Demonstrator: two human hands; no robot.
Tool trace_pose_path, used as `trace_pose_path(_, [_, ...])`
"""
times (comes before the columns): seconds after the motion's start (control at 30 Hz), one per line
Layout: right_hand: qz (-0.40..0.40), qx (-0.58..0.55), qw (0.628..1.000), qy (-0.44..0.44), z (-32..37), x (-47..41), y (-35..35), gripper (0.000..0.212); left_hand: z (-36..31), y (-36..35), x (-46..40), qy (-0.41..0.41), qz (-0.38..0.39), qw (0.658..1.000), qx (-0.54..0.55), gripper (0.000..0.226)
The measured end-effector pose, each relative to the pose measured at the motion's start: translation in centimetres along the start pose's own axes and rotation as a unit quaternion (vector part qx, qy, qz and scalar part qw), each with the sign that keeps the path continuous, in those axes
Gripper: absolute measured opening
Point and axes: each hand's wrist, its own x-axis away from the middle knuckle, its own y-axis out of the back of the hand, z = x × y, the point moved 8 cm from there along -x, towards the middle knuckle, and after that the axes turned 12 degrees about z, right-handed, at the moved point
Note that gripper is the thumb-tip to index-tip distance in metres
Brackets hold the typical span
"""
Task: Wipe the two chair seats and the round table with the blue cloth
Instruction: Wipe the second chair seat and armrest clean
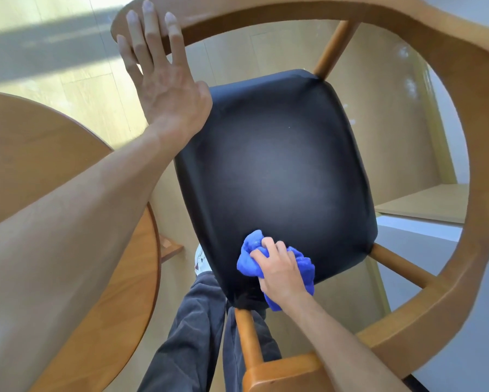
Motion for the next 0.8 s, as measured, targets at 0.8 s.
trace_pose_path(0.8, [-0.121,-0.317,0.824,-0.453,-17.1,3.1,3.1,0.041,-0.7,1.0,1.0,0.009,0.008,1.0,0.029,0.074])
